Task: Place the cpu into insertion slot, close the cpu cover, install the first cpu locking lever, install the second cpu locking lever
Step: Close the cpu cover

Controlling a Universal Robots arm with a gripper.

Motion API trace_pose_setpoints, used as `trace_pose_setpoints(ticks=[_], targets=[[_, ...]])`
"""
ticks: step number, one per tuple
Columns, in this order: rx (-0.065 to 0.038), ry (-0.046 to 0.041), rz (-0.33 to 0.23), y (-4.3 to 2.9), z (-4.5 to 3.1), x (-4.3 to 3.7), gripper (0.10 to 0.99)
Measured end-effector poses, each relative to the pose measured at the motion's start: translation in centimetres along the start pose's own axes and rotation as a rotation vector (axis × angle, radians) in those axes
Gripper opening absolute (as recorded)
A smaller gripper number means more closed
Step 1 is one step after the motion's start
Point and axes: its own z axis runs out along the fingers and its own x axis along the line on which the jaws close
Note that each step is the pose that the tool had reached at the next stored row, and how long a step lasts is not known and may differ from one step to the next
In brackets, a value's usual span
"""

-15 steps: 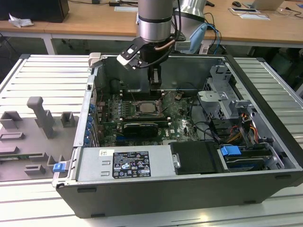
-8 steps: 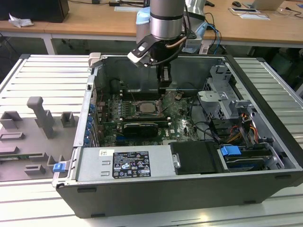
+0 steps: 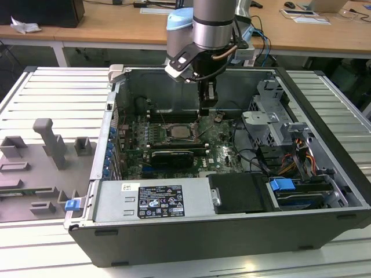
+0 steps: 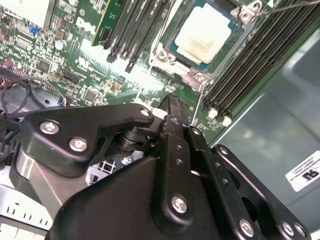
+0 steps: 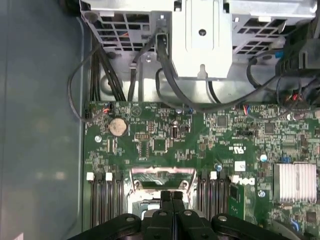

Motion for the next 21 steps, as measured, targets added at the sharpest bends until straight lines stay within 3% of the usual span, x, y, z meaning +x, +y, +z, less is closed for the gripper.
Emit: trace_pose_setpoints(ticks=[16, 21], targets=[[0.004, 0.0003, -0.017, 3.27, 0.51, 0.11, 0.106], [0.009, 0.0008, -0.028, 3.82, 0.98, 0.25, 0.106]])
